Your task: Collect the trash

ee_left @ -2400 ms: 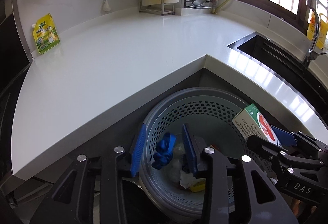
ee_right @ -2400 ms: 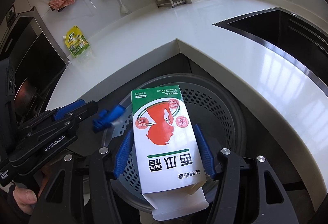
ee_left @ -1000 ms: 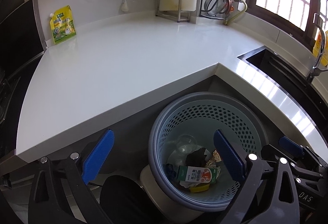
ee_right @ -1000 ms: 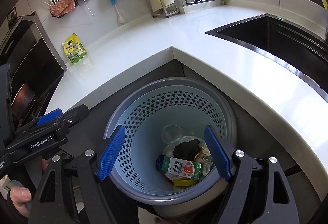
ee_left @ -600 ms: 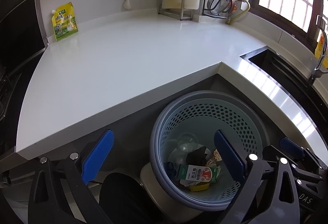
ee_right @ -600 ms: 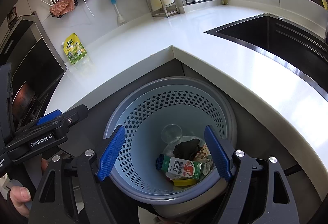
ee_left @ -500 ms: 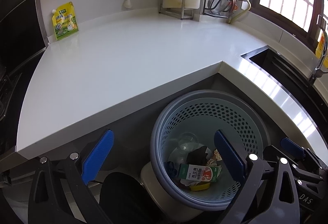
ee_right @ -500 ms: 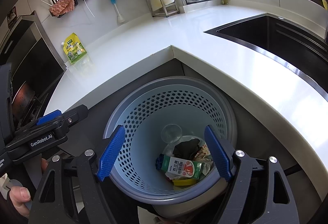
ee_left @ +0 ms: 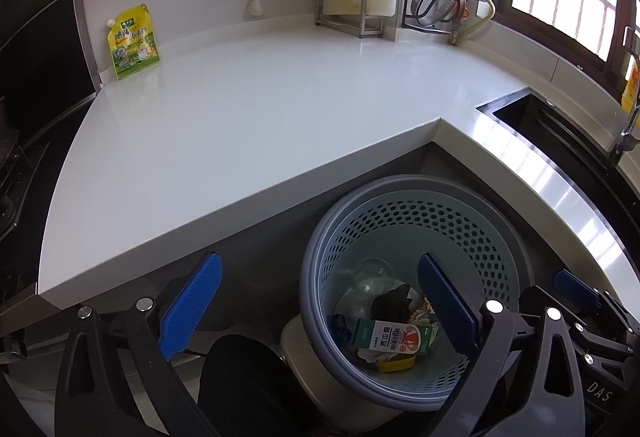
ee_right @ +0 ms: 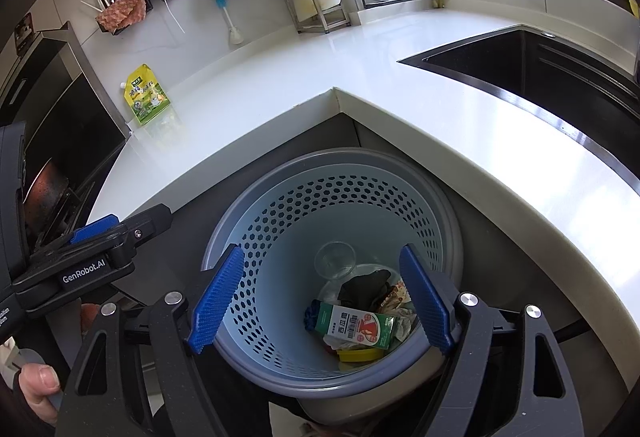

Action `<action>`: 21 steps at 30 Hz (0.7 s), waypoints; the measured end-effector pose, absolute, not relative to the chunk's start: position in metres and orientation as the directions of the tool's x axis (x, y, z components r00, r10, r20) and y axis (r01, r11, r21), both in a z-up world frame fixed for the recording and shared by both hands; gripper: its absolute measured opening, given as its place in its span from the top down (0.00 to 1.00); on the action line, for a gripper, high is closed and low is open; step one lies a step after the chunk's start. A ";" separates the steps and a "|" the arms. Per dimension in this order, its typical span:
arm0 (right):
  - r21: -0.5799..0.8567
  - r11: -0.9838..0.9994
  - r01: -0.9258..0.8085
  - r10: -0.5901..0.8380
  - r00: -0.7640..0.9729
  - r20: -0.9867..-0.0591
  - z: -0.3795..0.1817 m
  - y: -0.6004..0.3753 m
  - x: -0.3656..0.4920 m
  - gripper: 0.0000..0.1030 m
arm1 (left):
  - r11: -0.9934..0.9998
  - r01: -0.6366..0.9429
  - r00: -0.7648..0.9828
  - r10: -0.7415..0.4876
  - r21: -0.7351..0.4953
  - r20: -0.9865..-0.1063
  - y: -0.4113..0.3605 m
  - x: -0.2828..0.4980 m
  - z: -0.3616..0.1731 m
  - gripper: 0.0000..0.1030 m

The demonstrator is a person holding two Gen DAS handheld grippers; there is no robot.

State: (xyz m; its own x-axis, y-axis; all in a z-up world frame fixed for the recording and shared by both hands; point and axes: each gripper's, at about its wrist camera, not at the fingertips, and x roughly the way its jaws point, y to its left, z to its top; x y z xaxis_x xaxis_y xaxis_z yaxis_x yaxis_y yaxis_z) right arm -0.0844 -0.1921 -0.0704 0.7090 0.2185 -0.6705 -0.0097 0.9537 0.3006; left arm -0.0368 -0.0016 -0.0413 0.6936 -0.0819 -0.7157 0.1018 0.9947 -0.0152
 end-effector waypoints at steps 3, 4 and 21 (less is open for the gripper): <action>0.301 0.953 -0.010 0.219 0.710 -0.669 -0.070 -0.192 -0.084 0.25 | 0.995 0.098 0.701 -0.072 -0.004 -0.709 -0.002 -0.038 -0.040 0.06; 0.301 0.954 -0.011 0.219 0.711 -0.668 -0.070 -0.192 -0.085 0.25 | 0.995 0.098 0.705 -0.070 0.000 -0.706 -0.002 -0.038 -0.039 0.06; 0.298 0.954 -0.017 0.222 0.710 -0.669 -0.069 -0.191 -0.085 0.25 | 0.994 0.111 0.702 -0.073 0.008 -0.708 -0.006 -0.039 -0.039 0.06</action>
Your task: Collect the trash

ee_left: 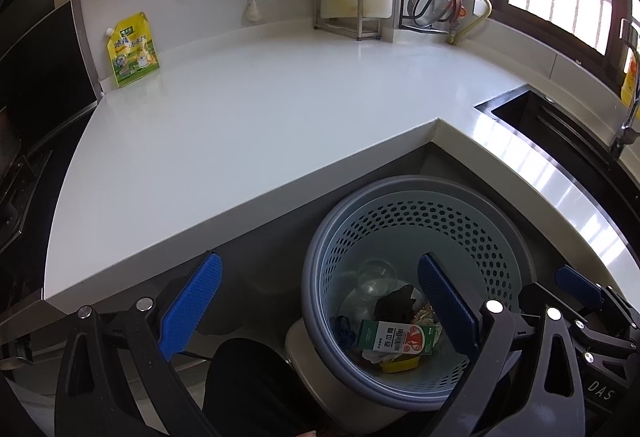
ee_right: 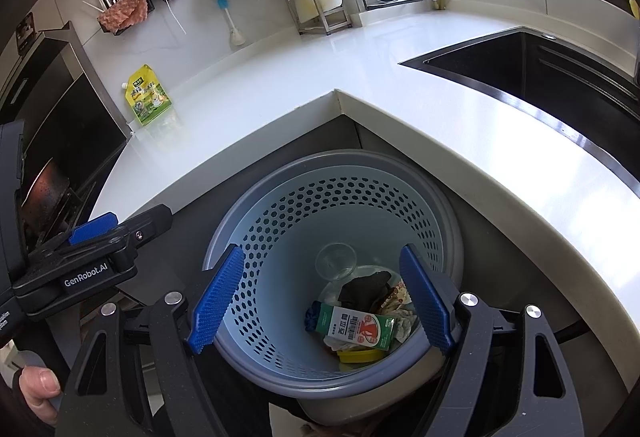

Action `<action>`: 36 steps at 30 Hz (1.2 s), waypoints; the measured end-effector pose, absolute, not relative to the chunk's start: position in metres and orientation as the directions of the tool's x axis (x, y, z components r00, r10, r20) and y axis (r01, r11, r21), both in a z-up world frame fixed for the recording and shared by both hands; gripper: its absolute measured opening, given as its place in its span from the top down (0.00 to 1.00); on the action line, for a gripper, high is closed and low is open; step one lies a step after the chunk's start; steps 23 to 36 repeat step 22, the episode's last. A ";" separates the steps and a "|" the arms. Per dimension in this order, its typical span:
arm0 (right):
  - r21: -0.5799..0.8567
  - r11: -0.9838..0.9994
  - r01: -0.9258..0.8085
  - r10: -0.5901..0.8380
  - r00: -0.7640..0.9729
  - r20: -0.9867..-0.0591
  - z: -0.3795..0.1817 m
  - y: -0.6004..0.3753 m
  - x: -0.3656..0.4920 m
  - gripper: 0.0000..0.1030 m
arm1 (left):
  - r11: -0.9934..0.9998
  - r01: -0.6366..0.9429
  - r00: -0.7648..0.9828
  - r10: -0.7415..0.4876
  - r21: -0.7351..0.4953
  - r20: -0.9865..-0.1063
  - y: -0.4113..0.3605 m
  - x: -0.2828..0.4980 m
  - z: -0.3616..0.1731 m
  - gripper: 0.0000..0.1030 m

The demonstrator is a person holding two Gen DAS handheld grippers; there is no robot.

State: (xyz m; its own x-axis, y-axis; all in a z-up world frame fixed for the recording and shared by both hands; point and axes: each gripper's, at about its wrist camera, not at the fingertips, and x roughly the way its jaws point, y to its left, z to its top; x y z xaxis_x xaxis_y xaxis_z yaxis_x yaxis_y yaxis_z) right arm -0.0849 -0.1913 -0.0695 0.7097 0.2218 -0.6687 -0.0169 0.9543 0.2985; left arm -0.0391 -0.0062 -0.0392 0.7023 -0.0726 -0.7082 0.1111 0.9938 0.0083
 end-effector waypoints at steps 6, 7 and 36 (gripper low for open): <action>0.299 0.954 -0.020 0.224 0.709 -0.668 -0.069 -0.191 -0.084 0.25 | 0.994 0.110 0.697 -0.077 0.000 -0.713 -0.006 -0.038 -0.040 0.06; 0.299 0.954 -0.020 0.224 0.710 -0.668 -0.069 -0.191 -0.084 0.25 | 0.994 0.109 0.696 -0.077 0.000 -0.714 -0.005 -0.038 -0.040 0.06; 0.298 0.954 -0.019 0.224 0.709 -0.669 -0.070 -0.191 -0.084 0.25 | 0.993 0.116 0.690 -0.081 -0.001 -0.720 -0.008 -0.037 -0.042 0.06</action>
